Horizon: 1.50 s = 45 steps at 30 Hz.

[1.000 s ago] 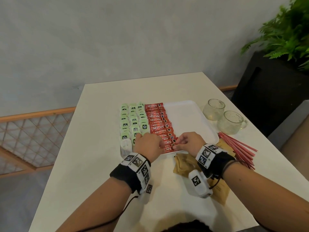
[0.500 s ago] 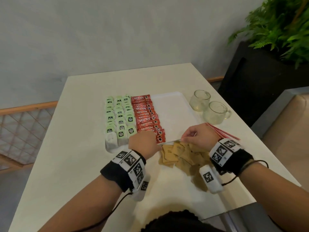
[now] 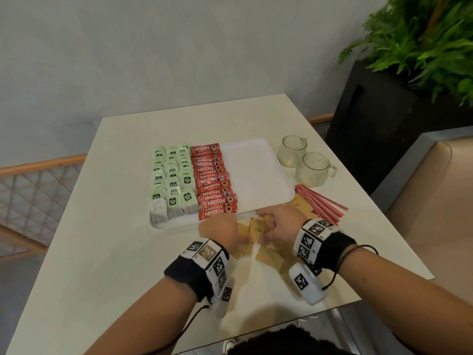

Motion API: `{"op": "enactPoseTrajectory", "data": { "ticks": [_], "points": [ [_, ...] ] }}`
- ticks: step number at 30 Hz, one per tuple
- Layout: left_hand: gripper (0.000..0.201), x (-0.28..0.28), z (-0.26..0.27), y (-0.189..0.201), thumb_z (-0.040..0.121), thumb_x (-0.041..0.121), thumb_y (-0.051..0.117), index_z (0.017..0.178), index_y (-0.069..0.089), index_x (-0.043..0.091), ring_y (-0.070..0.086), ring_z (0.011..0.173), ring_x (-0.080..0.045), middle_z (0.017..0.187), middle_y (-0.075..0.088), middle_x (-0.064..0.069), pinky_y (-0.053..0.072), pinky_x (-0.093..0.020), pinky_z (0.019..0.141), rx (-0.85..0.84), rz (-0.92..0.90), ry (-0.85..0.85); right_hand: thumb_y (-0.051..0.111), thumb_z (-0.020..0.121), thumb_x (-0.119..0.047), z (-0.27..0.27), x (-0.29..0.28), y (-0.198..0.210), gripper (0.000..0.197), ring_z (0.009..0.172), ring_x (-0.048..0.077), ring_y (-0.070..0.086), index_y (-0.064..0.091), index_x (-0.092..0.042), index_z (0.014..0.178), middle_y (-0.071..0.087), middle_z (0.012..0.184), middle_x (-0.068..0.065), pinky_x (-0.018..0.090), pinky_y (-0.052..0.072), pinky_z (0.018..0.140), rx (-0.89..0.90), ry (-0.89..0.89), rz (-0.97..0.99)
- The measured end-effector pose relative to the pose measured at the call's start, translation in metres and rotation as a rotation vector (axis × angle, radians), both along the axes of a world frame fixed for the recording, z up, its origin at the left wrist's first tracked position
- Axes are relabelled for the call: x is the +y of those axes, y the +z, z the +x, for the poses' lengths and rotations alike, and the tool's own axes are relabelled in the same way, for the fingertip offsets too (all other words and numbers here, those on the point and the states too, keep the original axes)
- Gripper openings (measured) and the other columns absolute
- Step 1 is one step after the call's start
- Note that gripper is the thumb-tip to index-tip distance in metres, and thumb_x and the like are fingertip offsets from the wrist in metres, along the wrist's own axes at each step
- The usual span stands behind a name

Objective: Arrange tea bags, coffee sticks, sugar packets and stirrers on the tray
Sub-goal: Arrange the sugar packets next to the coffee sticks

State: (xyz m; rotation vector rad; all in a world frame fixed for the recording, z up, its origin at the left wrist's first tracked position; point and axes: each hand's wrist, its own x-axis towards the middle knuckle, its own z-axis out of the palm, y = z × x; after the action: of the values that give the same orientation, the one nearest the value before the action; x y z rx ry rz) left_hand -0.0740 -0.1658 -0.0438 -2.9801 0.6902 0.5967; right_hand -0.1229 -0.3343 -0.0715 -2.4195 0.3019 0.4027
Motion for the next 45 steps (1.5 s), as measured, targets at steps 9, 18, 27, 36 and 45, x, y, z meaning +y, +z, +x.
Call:
{"op": "enactPoseTrajectory", "data": {
  "ticks": [9,18,27,36,45],
  "points": [
    [0.055,0.001,-0.006,-0.011,0.073,0.034,0.075,0.117,0.055,0.010,0.061,0.105,-0.024,0.117,0.061,-0.006,0.054,-0.037,0.089,0.191,-0.115,0.155,0.088,0.059,-0.031,0.005,0.003,0.005,0.055,0.070,0.008,0.048,0.055,-0.031,0.103,0.047,0.074,-0.013,0.025,0.038,0.058,0.031,0.066,-0.052],
    [0.055,-0.002,-0.009,-0.023,0.098,0.039,0.052,0.130,0.032,-0.001,0.064,0.099,-0.031,0.111,0.063,-0.014,0.048,-0.035,0.077,0.325,-0.355,0.121,0.084,0.065,-0.020,0.003,0.002,0.000,0.031,0.076,0.014,0.055,0.056,-0.022,0.080,0.059,0.089,-0.001,0.022,0.043,0.065,-0.196,0.101,0.082],
    [0.024,0.024,0.009,0.012,0.097,0.013,0.051,0.118,0.055,0.022,0.070,0.082,-0.022,0.104,0.071,-0.008,0.055,-0.034,0.072,0.571,-0.880,0.346,0.073,0.084,-0.021,0.025,0.002,0.019,0.012,0.054,0.016,0.053,0.069,-0.018,0.095,0.064,0.078,-0.005,0.029,0.050,0.059,-0.269,-0.020,0.378],
    [0.029,0.039,0.070,0.039,0.095,0.011,0.061,0.123,0.056,0.011,0.074,0.089,-0.025,0.109,0.072,-0.014,0.062,-0.036,0.070,0.616,-1.281,0.547,0.064,0.092,-0.021,0.080,0.024,0.044,0.019,0.054,0.012,0.054,0.055,-0.005,0.086,0.059,0.070,0.008,0.024,0.043,0.049,-0.276,-0.263,0.798],
    [0.011,0.026,0.098,0.045,0.094,0.012,0.061,0.103,0.062,0.019,0.072,0.078,-0.020,0.097,0.073,-0.007,0.060,-0.030,0.065,0.511,-1.297,0.473,0.068,0.088,-0.034,0.111,0.033,0.047,0.028,0.058,0.013,0.059,0.064,-0.007,0.082,0.067,0.075,0.007,0.027,0.052,0.058,-0.278,-0.367,0.733]
  ]
}}
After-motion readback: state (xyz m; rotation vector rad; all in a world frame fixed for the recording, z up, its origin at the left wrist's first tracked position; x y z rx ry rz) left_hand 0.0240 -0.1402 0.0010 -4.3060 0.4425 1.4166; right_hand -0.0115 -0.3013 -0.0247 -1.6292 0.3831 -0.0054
